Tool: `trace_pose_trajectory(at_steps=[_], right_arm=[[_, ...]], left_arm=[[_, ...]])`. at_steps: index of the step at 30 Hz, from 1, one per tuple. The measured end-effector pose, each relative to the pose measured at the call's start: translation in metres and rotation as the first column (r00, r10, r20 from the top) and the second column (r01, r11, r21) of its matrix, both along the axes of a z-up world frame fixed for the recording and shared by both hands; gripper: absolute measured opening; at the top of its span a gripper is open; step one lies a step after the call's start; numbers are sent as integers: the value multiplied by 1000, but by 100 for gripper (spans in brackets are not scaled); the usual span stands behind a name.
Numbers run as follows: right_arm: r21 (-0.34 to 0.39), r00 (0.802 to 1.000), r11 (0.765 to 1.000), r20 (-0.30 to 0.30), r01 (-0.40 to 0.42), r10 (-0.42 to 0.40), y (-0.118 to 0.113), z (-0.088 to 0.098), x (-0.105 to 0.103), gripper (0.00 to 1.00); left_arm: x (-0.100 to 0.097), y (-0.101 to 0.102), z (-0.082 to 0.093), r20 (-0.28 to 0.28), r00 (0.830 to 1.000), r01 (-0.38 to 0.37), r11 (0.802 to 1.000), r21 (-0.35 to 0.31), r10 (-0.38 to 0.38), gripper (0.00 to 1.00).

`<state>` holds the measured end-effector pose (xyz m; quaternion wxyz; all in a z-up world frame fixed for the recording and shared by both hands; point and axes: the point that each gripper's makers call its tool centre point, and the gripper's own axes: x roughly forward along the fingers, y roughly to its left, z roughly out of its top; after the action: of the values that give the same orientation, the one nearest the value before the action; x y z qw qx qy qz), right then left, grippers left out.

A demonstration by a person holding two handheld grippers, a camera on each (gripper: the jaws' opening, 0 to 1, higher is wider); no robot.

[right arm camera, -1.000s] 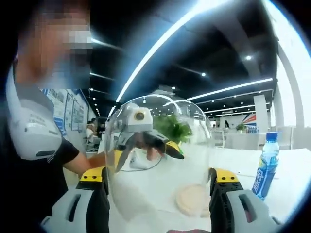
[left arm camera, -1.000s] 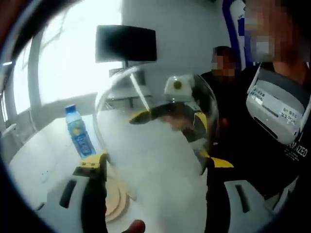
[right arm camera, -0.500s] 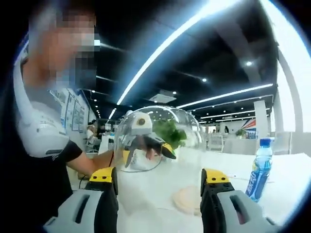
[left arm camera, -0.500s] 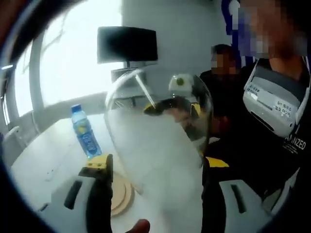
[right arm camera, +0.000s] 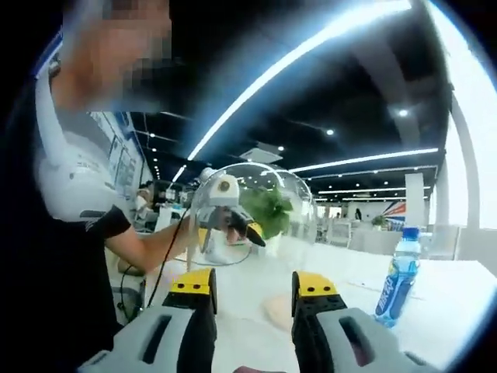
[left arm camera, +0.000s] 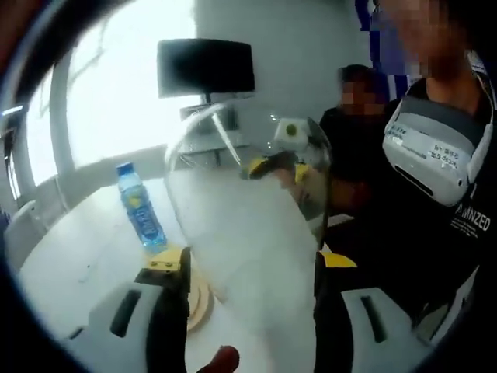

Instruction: Open the cover put in the Mizone put the cover back on

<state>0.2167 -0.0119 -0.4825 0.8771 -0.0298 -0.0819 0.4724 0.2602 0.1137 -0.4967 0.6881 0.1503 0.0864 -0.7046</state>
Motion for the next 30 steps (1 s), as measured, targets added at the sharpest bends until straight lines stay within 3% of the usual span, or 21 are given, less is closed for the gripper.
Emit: trace_pose_trajectory(at_steps=[6,11,15,16,18,21,24,30], right_arm=[[20,998,999,-45,46,-45,-13,-10,11,29],[15,993,997,-85,77,-75,-16,-22,18,29],[6,988,994,-109,108,-107,-19,-29,26,28],[5,988,994,-112,110,-109,-18,-30,26,28],[5,987,992,-105,126,-124,-20,-32,28,27],[24,981,987,-110,160,-157,-27,-34,35,24],[43,975,980,-114,195,-189,-33,-35,41,21],[78,970,971,-115,225,-215,-37,-35,48,18]], left_arm=[[0,9,-13,5,998,-62,998,12,62,46],[0,19,-12,61,989,-131,991,-2,131,35],[18,32,-18,115,964,-240,971,4,238,27],[26,36,-20,120,951,-287,958,1,285,25],[34,44,-28,90,935,-347,938,18,344,23],[40,50,-29,75,916,-393,919,-41,395,23],[34,52,-28,77,914,-391,916,-88,398,23],[36,54,-26,64,891,-434,886,-164,449,23]])
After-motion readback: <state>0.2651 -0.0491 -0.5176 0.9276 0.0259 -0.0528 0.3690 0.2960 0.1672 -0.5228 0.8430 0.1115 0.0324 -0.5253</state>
